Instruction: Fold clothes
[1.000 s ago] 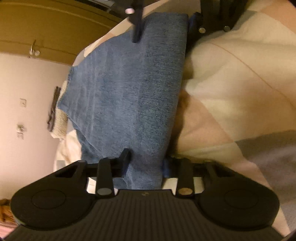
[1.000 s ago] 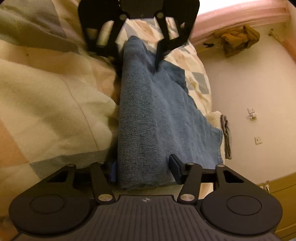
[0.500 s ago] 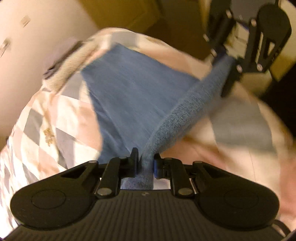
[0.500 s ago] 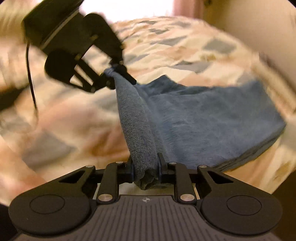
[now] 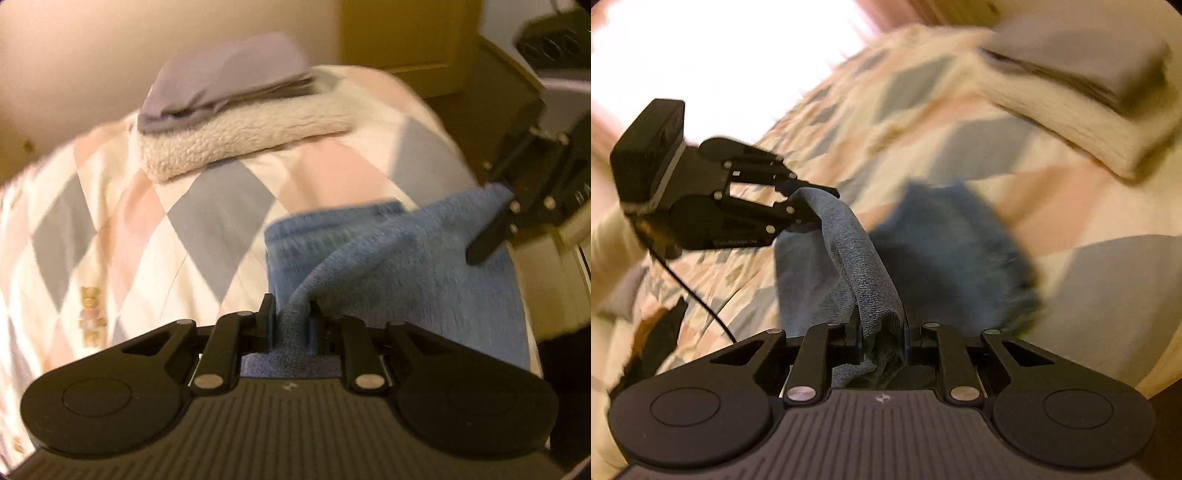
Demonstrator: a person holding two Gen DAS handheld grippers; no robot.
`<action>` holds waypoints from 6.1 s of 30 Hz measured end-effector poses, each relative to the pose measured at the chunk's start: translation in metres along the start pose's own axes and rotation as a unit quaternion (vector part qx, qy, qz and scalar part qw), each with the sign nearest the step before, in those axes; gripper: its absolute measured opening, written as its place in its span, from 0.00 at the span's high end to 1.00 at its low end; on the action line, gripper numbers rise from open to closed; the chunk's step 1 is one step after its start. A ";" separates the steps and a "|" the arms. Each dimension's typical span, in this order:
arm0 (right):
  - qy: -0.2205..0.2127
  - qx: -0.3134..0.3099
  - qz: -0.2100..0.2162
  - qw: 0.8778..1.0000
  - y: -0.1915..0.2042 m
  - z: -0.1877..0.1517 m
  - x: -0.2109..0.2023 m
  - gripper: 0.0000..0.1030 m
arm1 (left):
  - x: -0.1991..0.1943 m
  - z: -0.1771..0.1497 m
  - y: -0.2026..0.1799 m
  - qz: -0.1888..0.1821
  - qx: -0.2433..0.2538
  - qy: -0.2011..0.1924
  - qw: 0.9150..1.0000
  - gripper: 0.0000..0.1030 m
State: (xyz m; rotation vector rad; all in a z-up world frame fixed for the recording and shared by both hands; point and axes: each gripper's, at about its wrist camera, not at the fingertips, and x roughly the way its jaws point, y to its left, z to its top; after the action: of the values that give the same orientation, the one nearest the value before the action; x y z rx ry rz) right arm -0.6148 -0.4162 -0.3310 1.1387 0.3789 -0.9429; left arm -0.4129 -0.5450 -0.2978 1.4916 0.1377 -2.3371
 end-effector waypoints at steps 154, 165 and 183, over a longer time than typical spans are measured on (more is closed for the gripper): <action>0.075 -0.167 -0.018 0.983 -0.038 0.101 -0.116 0.45 | -0.170 -0.001 -0.190 0.310 -0.662 0.095 0.676 0.34; 0.097 -0.171 0.005 0.980 -0.045 0.099 -0.096 0.35 | -0.155 -0.017 -0.186 0.290 -0.679 0.068 0.671 0.28; 0.163 -0.063 0.077 0.982 -0.090 0.097 0.059 0.20 | -0.050 -0.150 -0.098 0.116 -0.755 -0.046 0.644 0.20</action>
State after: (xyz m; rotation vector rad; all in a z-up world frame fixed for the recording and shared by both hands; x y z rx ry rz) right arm -0.6708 -0.5375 -0.3856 1.1900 0.5984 -0.5879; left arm -0.2999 -0.4001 -0.3293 0.3925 1.3531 -1.1510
